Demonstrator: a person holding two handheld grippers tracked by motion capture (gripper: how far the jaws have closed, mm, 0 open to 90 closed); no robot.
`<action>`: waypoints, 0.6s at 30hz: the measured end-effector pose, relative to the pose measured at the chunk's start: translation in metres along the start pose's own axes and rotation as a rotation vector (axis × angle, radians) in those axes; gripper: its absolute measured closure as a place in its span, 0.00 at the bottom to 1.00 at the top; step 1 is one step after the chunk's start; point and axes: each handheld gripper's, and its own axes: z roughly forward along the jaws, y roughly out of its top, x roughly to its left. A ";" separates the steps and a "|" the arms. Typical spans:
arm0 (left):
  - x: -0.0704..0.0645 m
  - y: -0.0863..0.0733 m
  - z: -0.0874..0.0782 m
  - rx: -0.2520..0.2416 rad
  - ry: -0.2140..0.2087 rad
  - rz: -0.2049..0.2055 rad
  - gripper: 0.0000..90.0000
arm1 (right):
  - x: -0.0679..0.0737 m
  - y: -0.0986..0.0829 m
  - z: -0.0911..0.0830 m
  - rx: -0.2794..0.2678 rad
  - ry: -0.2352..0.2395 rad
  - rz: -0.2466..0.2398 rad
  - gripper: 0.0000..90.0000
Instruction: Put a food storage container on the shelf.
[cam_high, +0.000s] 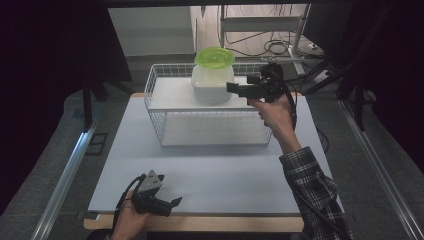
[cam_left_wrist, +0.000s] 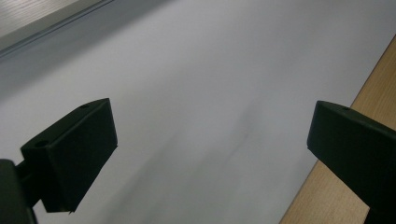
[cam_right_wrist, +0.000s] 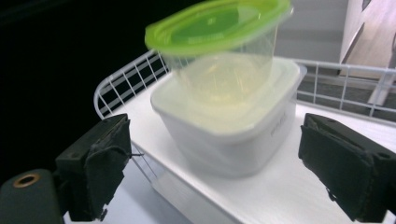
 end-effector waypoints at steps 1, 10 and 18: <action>0.000 0.000 0.000 0.000 0.000 -0.001 0.01 | 0.001 -0.004 -0.001 0.005 -0.007 -0.021 0.09; 0.001 -0.001 0.000 -0.002 0.001 -0.004 0.01 | 0.009 -0.032 -0.003 0.038 -0.005 -0.106 0.06; 0.001 -0.001 0.000 0.001 0.001 -0.003 0.01 | 0.011 -0.055 -0.005 0.058 0.018 -0.126 0.05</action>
